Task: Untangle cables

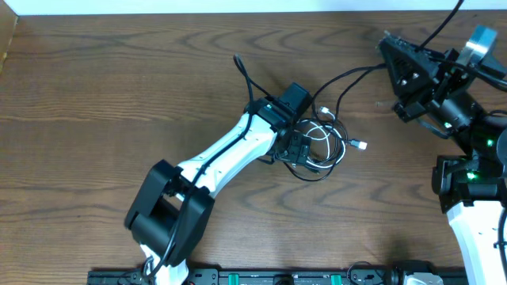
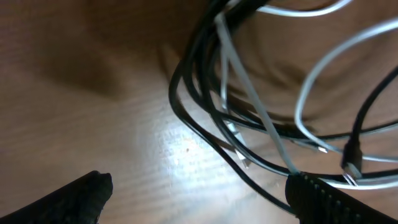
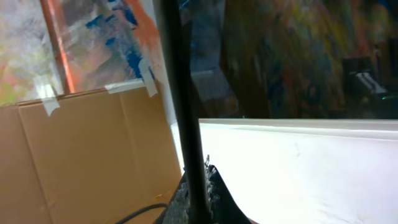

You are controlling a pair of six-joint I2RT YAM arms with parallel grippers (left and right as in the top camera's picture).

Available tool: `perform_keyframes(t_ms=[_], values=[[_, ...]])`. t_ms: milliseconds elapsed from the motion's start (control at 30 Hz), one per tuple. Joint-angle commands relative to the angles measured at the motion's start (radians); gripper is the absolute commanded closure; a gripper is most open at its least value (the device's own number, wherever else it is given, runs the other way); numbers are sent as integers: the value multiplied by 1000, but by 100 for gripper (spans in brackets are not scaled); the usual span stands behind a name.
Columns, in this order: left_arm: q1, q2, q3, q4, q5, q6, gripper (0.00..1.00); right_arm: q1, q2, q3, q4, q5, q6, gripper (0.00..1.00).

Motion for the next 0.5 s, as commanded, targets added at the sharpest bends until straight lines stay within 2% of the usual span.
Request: perform_keyframes(t_ms=[0, 233, 467], values=[[2, 38, 2, 14, -42, -54, 6, -11, -11, 12, 6, 22, 19, 99], [2, 53, 2, 58, -42, -132, 6, -12, -11, 12, 4, 15, 24, 99], [-5, 53, 2, 146, -41, -295, 5, -12, -11, 12, 4, 14, 44, 99]])
